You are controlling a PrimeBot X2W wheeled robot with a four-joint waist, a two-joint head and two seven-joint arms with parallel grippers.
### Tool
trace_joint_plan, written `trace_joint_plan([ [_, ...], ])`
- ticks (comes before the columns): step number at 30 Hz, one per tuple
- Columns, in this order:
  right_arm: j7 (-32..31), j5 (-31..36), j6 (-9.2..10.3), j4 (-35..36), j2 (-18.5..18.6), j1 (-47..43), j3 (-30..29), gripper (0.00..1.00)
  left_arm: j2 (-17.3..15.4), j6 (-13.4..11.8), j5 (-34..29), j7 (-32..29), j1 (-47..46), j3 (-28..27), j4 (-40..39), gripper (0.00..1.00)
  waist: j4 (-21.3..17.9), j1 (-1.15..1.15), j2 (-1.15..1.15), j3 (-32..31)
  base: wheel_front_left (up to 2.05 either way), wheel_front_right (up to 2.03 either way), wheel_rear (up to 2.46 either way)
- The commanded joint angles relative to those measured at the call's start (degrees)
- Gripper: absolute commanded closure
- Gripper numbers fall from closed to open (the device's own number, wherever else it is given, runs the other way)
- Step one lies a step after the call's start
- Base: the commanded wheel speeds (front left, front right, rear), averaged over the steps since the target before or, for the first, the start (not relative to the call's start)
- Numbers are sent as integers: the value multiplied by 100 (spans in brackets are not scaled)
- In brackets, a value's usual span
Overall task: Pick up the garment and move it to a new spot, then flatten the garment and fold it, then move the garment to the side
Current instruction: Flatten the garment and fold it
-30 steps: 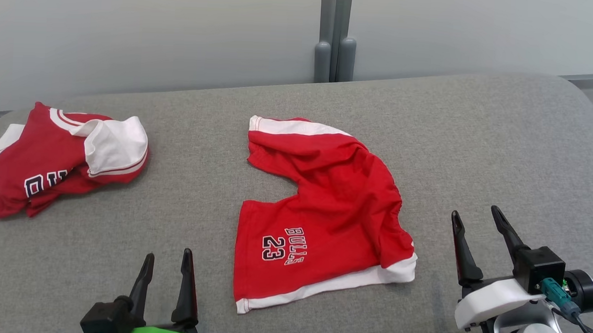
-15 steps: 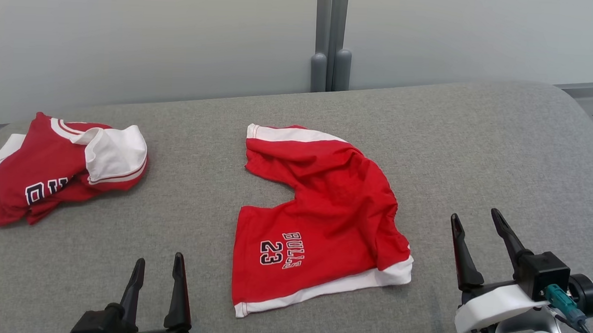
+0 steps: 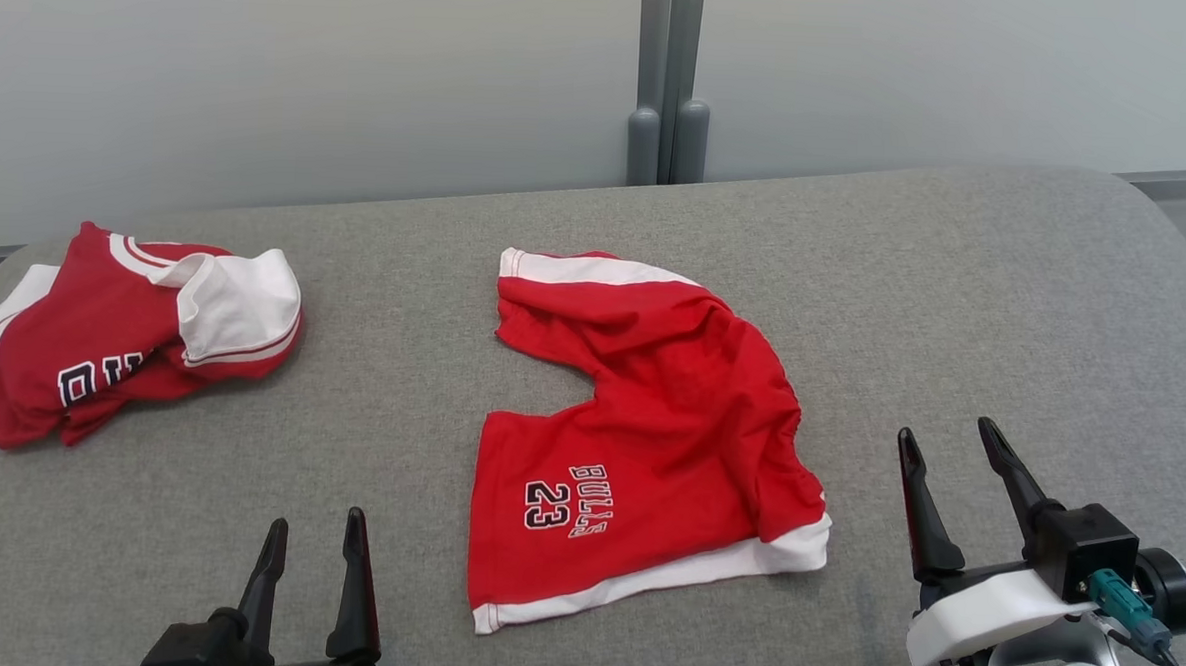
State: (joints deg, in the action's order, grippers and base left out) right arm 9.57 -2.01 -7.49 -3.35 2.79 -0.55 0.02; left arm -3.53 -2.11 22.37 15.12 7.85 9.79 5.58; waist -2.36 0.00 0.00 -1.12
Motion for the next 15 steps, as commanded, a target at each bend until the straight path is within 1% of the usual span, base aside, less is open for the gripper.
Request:
trace_joint_plan([
  [1,-11,-33,0,32,20,-3,-5,0,-46,-12,-30,4,72,-14,-10,0,5,0,0,1,0,0,0],
  [9,0,-33,0,19,20,43,-4,0,-68,-19,-13,-45,81,15,38,0,2,0,0,25,0,0,0],
  [11,12,-23,0,4,20,64,-18,0,-85,24,11,-187,85,75,104,0,-1,0,0,43,0,0,0],
  [15,39,14,0,-44,20,76,-39,0,-211,148,-16,-701,51,311,236,0,1,0,0,80,0,0,0],
])
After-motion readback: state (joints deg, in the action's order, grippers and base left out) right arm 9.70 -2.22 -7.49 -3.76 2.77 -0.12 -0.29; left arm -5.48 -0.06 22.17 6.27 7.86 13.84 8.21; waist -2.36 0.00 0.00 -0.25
